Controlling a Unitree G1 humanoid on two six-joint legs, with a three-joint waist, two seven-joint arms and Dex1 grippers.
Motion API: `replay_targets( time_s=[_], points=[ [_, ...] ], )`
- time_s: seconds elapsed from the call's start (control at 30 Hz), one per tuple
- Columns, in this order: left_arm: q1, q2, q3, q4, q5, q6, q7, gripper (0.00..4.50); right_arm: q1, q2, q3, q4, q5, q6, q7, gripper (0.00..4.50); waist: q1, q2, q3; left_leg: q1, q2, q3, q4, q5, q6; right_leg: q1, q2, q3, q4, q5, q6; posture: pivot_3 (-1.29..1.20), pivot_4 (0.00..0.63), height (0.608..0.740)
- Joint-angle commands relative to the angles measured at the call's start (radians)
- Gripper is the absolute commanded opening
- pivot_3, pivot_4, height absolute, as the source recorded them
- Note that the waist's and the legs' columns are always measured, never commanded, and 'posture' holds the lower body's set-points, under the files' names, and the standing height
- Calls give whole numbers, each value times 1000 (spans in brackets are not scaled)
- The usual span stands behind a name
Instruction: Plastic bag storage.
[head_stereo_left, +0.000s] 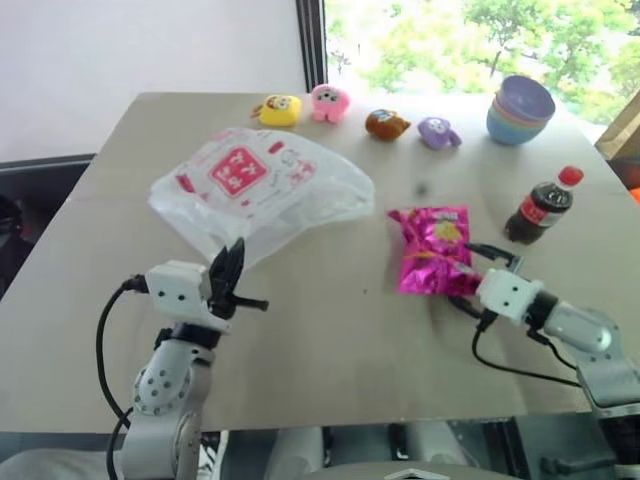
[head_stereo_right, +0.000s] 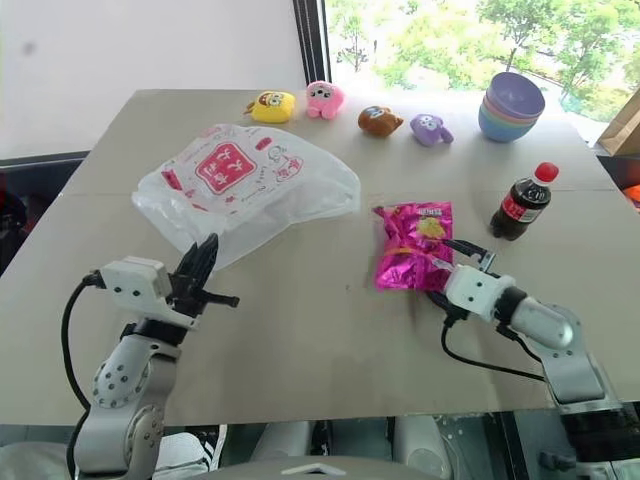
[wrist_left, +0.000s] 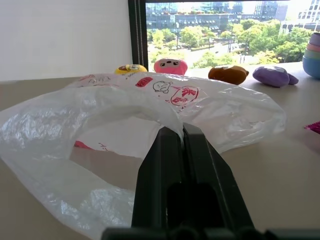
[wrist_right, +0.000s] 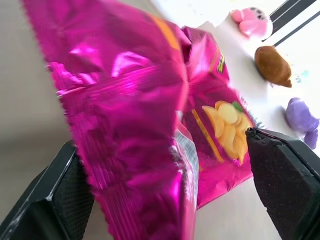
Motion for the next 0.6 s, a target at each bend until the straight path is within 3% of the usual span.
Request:
replay_targets(
  time_s=[0.03, 0.1, 0.2, 0.43, 0.47, 0.6],
  points=[
    [-16, -2, 13, -49, -49, 5, -8, 68, -29, 10, 20, 14, -20, 2, -32, 4500, 2, 0, 0, 0, 0, 0, 0, 0, 0, 0, 0, 0, 0, 0, 0, 0, 150, 740],
    [-19, -7, 11, -61, -92, 16, -19, 68, -38, 3, 34, 21, -33, 1, -32, 4500, 2, 0, 0, 0, -1, 0, 0, 0, 0, 0, 0, 0, 0, 0, 0, 0, 150, 740],
    [-19, -6, 10, -67, -149, 31, -37, 0, -63, 11, 40, 22, -27, 4, -36, 3676, 0, 0, 0, 0, -1, 0, 0, 0, 0, 0, -1, 1, 0, 0, 0, 0, 150, 740],
    [-52, -19, 19, -67, -315, 71, -65, 0, -110, 31, 65, 45, -18, -9, -48, 293, -1, 0, 0, 0, 0, 0, 0, 0, 0, 0, 0, 1, 0, 0, 0, 0, 150, 740],
    [-56, -20, 17, -65, -346, 74, -79, 0, -123, 38, 65, 46, -3, -17, -47, 82, -1, 0, 0, 0, 0, 0, 0, 0, 0, 0, 0, 1, 0, 0, 0, 0, 150, 740],
    [-50, -39, 20, -82, -506, 94, -110, 0, -155, 43, 76, 21, 79, -76, 14, 82, -2, 0, 0, 0, 0, 1, 0, 0, 0, 0, 0, 1, 0, 0, 0, 0, 150, 740]
  ],
)
